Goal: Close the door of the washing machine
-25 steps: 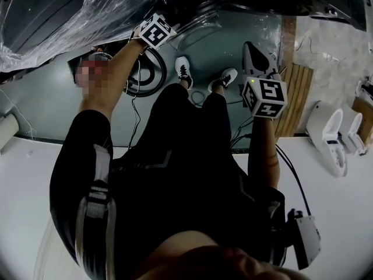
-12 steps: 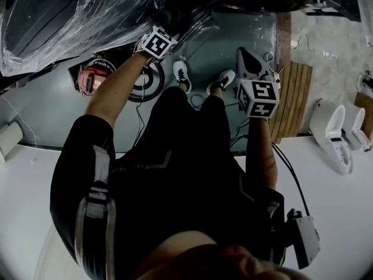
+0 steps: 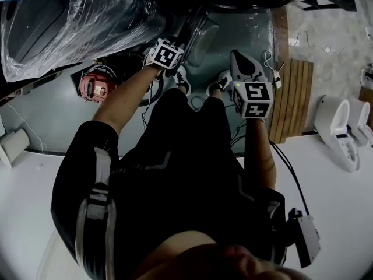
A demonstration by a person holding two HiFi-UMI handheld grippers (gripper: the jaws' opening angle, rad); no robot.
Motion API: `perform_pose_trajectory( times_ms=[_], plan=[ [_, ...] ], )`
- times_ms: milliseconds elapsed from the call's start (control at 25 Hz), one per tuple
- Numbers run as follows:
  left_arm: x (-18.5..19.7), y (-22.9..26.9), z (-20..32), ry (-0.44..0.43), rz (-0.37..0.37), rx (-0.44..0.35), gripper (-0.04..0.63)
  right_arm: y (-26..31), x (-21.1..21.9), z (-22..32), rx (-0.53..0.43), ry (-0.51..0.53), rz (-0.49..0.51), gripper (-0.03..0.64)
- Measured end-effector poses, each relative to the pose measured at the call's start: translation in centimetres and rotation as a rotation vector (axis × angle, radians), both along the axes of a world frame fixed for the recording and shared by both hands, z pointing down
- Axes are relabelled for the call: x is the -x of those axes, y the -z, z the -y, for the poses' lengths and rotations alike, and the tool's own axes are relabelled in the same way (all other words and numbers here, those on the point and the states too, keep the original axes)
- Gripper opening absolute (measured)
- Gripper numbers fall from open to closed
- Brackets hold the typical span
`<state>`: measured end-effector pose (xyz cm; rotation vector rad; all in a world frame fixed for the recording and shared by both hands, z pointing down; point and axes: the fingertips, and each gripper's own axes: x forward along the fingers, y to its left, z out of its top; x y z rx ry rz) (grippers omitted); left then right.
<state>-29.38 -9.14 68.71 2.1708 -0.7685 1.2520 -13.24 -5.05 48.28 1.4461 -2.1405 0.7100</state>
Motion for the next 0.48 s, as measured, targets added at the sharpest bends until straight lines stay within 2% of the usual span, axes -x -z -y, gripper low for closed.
perform_pose_trajectory(
  times_ms=[160, 280, 480],
  plan=[
    [-2.0, 0.0, -1.3, 0.063, 0.017, -0.010, 0.132, 0.7, -1.5, 0.0, -0.018, -0.028, 0.016, 0.005],
    [-3.3, -0.1, -1.9, 0.087, 0.020, 0.012, 0.132, 0.9, -2.4, -0.1, -0.026, -0.039, 0.022, 0.005],
    [-6.6, 0.5, -2.9, 0.046, 0.009, 0.078, 0.132, 0.8, -4.2, -0.4, -0.036, -0.030, 0.010, 0.005]
  ],
)
